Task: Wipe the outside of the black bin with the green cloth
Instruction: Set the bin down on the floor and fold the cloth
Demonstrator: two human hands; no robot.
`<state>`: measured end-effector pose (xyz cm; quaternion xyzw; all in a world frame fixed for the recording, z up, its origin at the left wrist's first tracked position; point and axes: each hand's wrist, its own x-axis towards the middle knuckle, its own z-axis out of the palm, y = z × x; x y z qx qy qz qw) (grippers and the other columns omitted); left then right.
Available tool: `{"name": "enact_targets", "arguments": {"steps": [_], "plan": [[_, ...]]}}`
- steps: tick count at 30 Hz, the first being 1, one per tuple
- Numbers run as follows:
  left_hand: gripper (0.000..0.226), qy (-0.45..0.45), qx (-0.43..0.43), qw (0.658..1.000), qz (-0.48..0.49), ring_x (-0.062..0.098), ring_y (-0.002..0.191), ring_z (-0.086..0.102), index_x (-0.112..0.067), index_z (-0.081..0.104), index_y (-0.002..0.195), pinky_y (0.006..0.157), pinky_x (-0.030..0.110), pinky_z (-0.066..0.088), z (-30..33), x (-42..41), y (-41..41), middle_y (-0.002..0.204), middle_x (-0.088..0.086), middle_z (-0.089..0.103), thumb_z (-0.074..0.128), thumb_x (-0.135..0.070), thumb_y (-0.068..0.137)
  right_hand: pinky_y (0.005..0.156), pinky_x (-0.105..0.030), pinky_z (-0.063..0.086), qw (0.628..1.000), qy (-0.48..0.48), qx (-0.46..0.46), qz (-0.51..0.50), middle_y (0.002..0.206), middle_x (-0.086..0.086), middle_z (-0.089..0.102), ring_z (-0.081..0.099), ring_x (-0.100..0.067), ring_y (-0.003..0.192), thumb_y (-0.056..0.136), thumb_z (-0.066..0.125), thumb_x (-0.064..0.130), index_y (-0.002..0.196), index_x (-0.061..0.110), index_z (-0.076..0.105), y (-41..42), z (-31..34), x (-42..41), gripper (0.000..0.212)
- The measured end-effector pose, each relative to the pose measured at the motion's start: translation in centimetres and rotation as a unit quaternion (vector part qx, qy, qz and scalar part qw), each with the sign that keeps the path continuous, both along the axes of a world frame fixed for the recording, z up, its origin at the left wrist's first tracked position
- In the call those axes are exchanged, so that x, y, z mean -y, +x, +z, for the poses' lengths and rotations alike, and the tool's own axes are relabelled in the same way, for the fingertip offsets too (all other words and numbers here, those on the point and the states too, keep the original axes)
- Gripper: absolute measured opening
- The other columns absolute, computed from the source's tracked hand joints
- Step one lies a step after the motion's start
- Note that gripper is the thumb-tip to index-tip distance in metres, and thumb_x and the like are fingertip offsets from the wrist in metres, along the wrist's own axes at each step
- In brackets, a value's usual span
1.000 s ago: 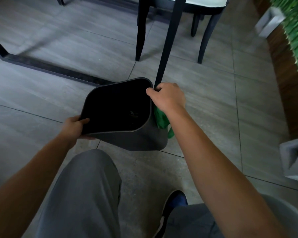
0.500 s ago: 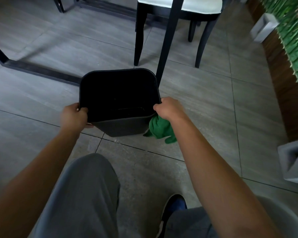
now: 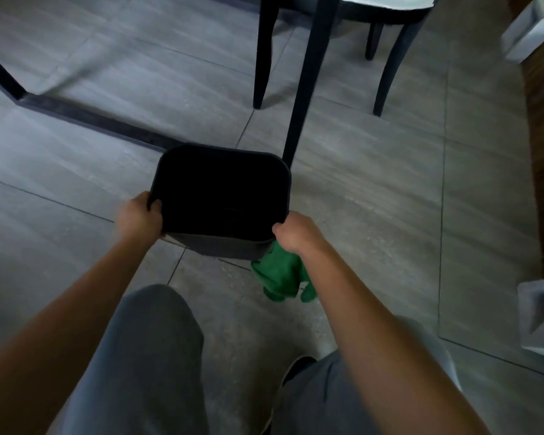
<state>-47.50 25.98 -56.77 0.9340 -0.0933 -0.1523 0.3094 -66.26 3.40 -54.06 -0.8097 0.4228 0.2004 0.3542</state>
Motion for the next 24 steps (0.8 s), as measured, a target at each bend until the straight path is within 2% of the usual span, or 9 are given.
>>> {"name": "enact_targets", "arguments": {"steps": [2, 4, 7, 10, 13, 16, 19, 22, 24], "plan": [[0.031, 0.058, -0.015, 0.998, -0.002, 0.043, 0.079, 0.068, -0.002, 0.058, 0.109, 0.075, 0.054, 0.06, 0.4, 0.4, 0.4, 0.097, 0.027, 0.067, 0.041, -0.027, 0.105, 0.082, -0.033, 0.049, 1.0, 0.003, -0.009, -0.009, 0.129, -0.017, 0.066, 0.065, -0.035, 0.109, 0.106, 0.044, 0.035, 0.134, 0.009, 0.058, 0.3, 0.7, 0.2, 0.041], [0.041, 0.098, -0.048, 0.994, 0.009, 0.046, 0.096, 0.066, -0.001, 0.056, 0.117, 0.086, 0.051, 0.056, 2.2, 0.9, 0.1, 0.113, 0.028, 0.066, 0.039, -0.037, 0.107, 0.091, -0.037, 0.05, 1.0, 0.004, -0.025, -0.008, 0.135, -0.016, 0.064, 0.063, -0.037, 0.12, 0.103, 0.044, 0.058, 0.137, 0.012, 0.058, 0.3, 2.7, 0.6, 0.059], [0.047, 0.093, 0.036, 0.994, 0.034, 0.041, 0.128, 0.05, -0.002, 0.052, 0.137, 0.104, 0.048, 0.041, 7.3, 1.5, -1.6, 0.137, 0.022, 0.056, 0.044, -0.037, 0.106, 0.081, -0.037, 0.044, 0.999, 0.0, -0.022, -0.035, 0.121, -0.013, 0.07, 0.065, -0.037, 0.114, 0.09, 0.036, 0.082, 0.11, 0.018, 0.066, -0.2, 7.6, 1.9, 0.073], [0.035, 0.032, 0.095, 0.995, -0.025, 0.034, 0.124, 0.051, -0.004, 0.06, 0.13, 0.103, 0.044, 0.042, 13.5, 2.3, -5.2, 0.132, 0.016, 0.06, 0.052, -0.022, 0.1, 0.079, -0.04, 0.045, 0.992, 0.048, 0.047, -0.105, 0.098, -0.015, 0.069, 0.066, -0.037, 0.103, 0.098, 0.047, 0.055, 0.098, 0.007, 0.067, -0.5, 14.6, 2.8, 0.053], [0.031, -0.06, -0.041, 0.997, -0.031, 0.023, 0.115, 0.06, -0.012, 0.066, 0.127, 0.097, 0.035, 0.049, 22.1, 4.5, -9.0, 0.122, 0.006, 0.067, 0.055, -0.028, 0.103, 0.091, -0.039, 0.05, 0.978, 0.107, 0.116, -0.138, 0.107, -0.005, 0.073, 0.067, -0.027, 0.103, 0.094, 0.058, 0.034, 0.107, 0.016, 0.073, -1.2, 22.7, 2.6, 0.027], [0.043, -0.128, -0.228, 0.965, -0.024, 0.016, 0.115, 0.065, -0.018, 0.067, 0.127, 0.1, 0.032, 0.051, 31.3, 7.2, -10.7, 0.12, -0.001, 0.07, 0.055, -0.049, 0.1, 0.081, -0.031, 0.048, 0.958, 0.153, 0.188, -0.151, 0.096, 0.009, 0.07, 0.064, -0.01, 0.089, 0.089, 0.063, 0.021, 0.099, 0.026, 0.071, -2.0, 31.9, 2.3, 0.014], [0.051, -0.193, -0.34, 0.92, -0.019, 0.018, 0.114, 0.066, -0.021, 0.059, 0.135, 0.1, 0.039, 0.055, 40.9, 9.9, -12.2, 0.126, 0.004, 0.067, 0.059, -0.054, 0.097, 0.077, -0.023, 0.048, 0.941, 0.172, 0.261, -0.128, 0.093, 0.016, 0.066, 0.061, 0.002, 0.083, 0.085, 0.064, 0.006, 0.095, 0.027, 0.068, -2.8, 41.6, 2.3, 0.023], [0.05, -0.205, -0.317, 0.925, -0.047, -0.003, 0.093, 0.066, -0.016, 0.05, 0.143, 0.079, 0.015, 0.056, 49.3, 11.8, -13.4, 0.121, -0.001, 0.066, 0.061, -0.039, 0.101, 0.087, -0.02, 0.049, 0.934, 0.157, 0.308, -0.087, 0.106, 0.019, 0.067, 0.061, 0.009, 0.099, 0.082, 0.063, 0.004, 0.101, 0.032, 0.068, -4.4, 49.9, 3.1, 0.034], [0.05, -0.208, -0.295, 0.928, -0.09, 0.002, 0.093, 0.071, -0.014, 0.061, 0.133, 0.083, 0.022, 0.059, 54.1, 12.6, -13.2, 0.118, 0.002, 0.072, 0.067, -0.046, 0.095, 0.096, -0.025, 0.05, 0.93, 0.116, 0.342, -0.064, 0.115, 0.022, 0.066, 0.061, 0.004, 0.109, 0.081, 0.063, 0.004, 0.109, 0.031, 0.068, -5.4, 54.6, 4.1, 0.039]]}}
